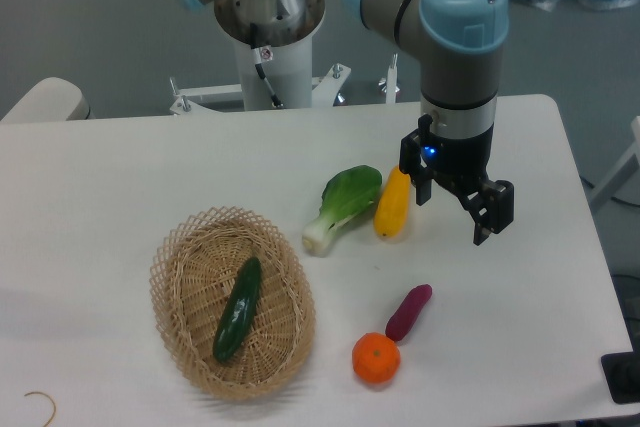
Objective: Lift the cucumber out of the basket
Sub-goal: 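Move the open gripper over the basket above the green cucumber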
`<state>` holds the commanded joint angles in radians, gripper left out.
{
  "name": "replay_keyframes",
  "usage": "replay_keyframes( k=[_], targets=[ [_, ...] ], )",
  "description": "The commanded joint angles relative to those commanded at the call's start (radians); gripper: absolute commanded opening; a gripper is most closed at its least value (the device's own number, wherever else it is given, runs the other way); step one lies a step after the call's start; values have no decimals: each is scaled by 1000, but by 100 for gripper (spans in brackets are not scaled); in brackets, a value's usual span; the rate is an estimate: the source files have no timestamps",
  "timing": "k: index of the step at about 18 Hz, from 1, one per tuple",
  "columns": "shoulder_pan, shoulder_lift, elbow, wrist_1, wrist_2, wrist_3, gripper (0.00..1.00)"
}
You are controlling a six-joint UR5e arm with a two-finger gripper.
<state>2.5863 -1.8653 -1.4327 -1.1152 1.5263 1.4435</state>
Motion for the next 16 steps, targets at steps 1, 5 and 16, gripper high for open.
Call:
replay_keyframes(
  k=[1, 5, 16],
  targets=[
    [0, 0, -3, 3, 0, 2, 100],
    [-14, 2, 0, 2, -2, -3, 100],
    [-167, 11, -55, 0, -6, -326, 100]
  ],
)
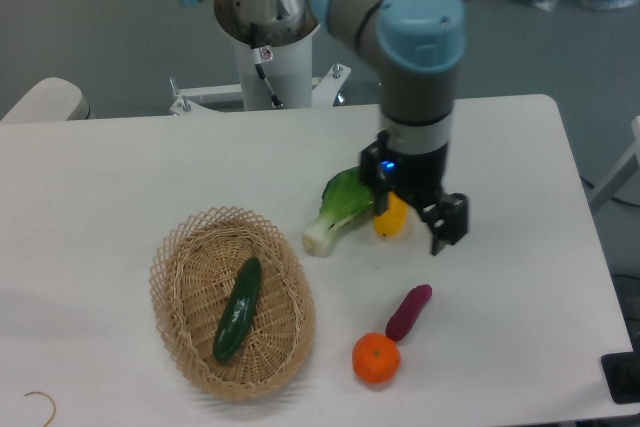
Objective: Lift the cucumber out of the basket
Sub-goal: 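Move the open gripper over the basket above the green cucumber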
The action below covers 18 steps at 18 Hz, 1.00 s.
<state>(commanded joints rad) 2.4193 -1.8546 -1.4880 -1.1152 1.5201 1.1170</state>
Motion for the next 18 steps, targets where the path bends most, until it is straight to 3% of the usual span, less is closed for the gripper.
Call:
replay_keyframes(
  k=[6, 9, 12, 14, 16, 18],
  targets=[
    [-111, -8, -37, -8, 3, -205, 100],
    [-134, -9, -107, 6, -6, -315, 100],
    [-155, -15, -175, 44, -2, -368, 100],
    [-157, -18, -225, 112, -3, -417, 100],
    [-172, -50, -244, 191, 3, -436, 100],
    [-192, -77, -242, 213, 3, -495, 100]
  ],
)
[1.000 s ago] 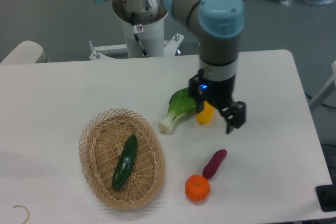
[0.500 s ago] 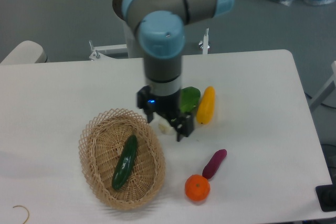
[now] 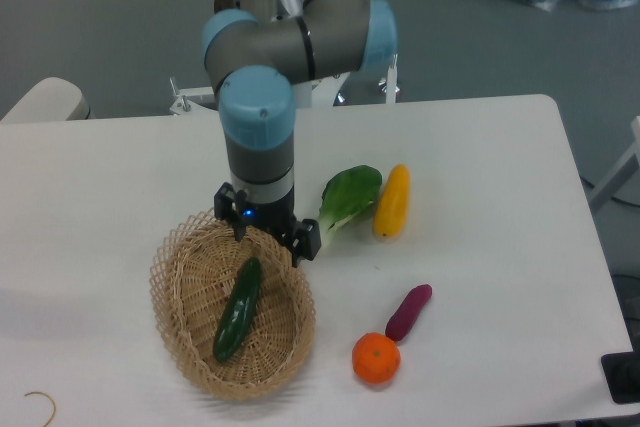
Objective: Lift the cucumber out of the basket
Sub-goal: 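Move the open gripper over the basket above the green cucumber, then lower the gripper into the basket around the cucumber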
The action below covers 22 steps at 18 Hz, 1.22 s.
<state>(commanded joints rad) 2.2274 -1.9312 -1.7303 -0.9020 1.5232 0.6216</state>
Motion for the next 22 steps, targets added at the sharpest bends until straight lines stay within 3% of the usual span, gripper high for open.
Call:
replay_keyframes(
  k=[3, 8, 22],
  targets=[
    [-11, -46, 15, 31, -2, -85, 100],
    [-61, -121, 24, 92, 80, -88, 100],
    [-87, -170, 31, 101, 101, -97, 100]
  ],
)
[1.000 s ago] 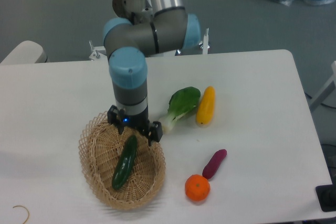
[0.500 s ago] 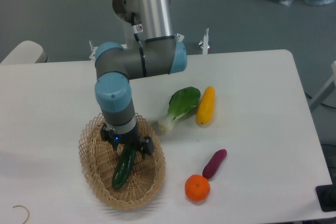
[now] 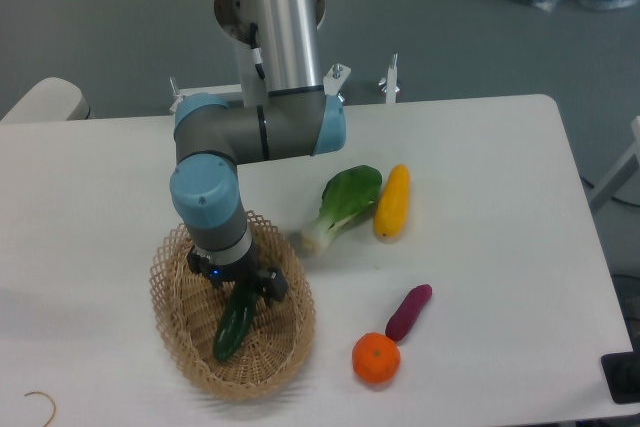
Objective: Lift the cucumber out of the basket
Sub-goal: 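Lower the gripper into the basket around the cucumber, then close the gripper on the green cucumber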
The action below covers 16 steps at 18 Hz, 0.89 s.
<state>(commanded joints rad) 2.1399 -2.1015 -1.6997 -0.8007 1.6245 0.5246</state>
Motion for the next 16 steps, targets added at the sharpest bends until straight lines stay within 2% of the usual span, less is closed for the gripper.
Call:
replay_keyframes(
  k=[5, 6, 7, 8, 9, 10, 16],
  targets=[
    [-5, -5, -2, 12, 2, 2, 100],
    [-5, -5, 0, 12, 2, 2, 94],
    [-5, -5, 2, 12, 0, 3, 78],
    [-5, -3, 3, 12, 0, 8, 56],
    [-5, -3, 2, 14, -2, 11, 42],
    [-5, -3, 3, 14, -2, 12, 36],
    [-3, -2, 18, 15, -2, 15, 33]
  ],
)
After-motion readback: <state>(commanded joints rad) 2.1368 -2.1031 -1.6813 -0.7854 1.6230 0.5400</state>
